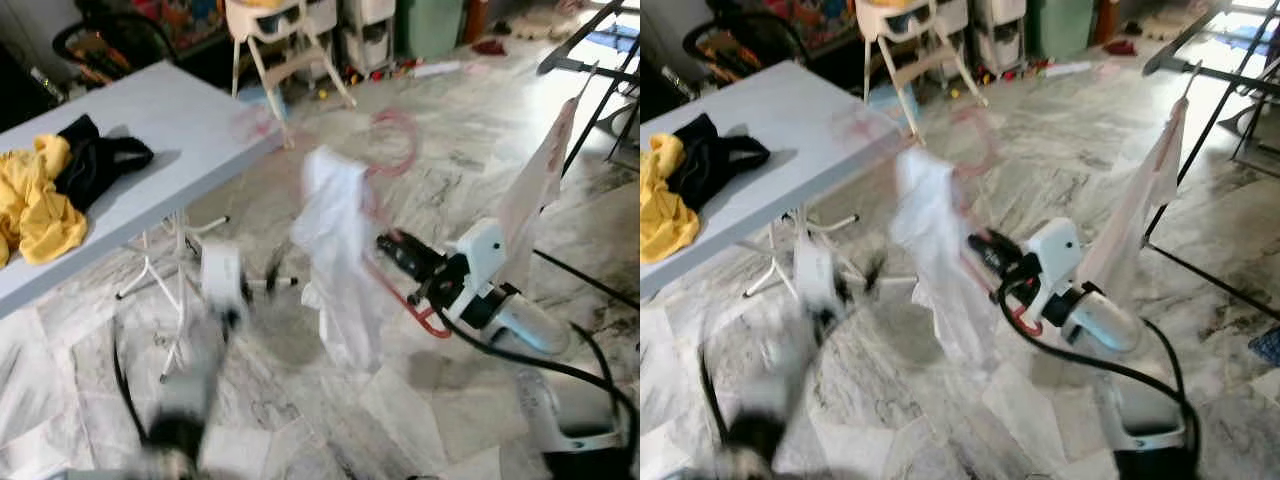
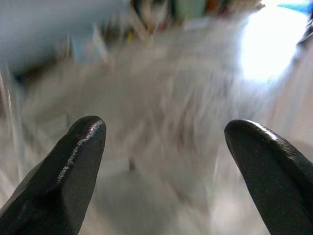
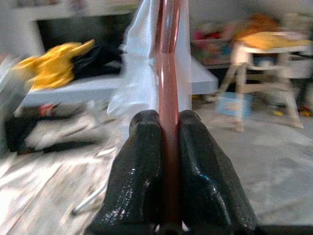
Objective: Hang hanger
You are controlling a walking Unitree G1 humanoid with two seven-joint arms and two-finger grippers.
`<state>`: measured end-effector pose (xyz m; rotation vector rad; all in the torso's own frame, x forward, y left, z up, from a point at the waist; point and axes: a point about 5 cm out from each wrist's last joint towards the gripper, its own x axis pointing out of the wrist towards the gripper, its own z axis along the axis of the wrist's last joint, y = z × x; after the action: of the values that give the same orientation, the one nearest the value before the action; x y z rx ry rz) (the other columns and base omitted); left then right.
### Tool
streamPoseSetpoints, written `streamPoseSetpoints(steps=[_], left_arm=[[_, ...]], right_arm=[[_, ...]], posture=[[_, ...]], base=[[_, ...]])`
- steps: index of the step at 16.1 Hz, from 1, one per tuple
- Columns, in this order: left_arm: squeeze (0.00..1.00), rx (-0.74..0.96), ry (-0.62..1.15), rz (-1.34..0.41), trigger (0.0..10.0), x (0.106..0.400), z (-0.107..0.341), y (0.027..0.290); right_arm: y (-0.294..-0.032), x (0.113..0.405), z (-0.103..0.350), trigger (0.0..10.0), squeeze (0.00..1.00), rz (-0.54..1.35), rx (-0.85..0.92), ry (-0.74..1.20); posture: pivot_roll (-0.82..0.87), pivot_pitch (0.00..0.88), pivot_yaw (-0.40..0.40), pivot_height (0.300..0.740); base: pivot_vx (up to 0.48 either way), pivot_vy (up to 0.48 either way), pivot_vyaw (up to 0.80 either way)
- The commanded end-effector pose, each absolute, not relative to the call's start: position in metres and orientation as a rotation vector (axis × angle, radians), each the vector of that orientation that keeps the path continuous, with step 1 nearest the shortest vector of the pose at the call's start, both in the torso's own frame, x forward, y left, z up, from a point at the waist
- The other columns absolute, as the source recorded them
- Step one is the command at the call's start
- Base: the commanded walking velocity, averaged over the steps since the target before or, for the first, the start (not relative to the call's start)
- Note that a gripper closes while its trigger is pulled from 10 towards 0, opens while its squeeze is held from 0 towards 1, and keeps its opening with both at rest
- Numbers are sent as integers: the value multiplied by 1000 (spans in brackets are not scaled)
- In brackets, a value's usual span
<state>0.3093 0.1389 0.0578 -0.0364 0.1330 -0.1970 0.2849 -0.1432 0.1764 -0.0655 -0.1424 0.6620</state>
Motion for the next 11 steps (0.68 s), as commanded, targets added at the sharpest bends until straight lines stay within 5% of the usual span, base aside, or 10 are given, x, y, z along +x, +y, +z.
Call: streamPoseSetpoints(steps=[1, 7, 8, 11], left_arm=[[0, -45, 185, -127, 10000, 304, 47, 152], [0, -87, 165, -142, 10000, 299, 50, 147], [1000, -105, 145, -161, 10000, 299, 54, 145], [1000, -89, 138, -157, 10000, 303, 66, 141]], right_arm=[[-143, 285, 184, 10000, 0, 626, -73, -185], [-147, 287, 163, 10000, 0, 481, -72, -120], [-150, 289, 156, 10000, 0, 431, -98, -96], [-157, 290, 131, 10000, 0, 278, -119, -11]], posture=[[-184, 64, 146, 740], [-179, 61, 153, 740], [-177, 60, 151, 740], [-168, 56, 150, 740]], base=[[0, 0, 0], [0, 0, 0], [0, 0, 0], [0, 0, 0]])
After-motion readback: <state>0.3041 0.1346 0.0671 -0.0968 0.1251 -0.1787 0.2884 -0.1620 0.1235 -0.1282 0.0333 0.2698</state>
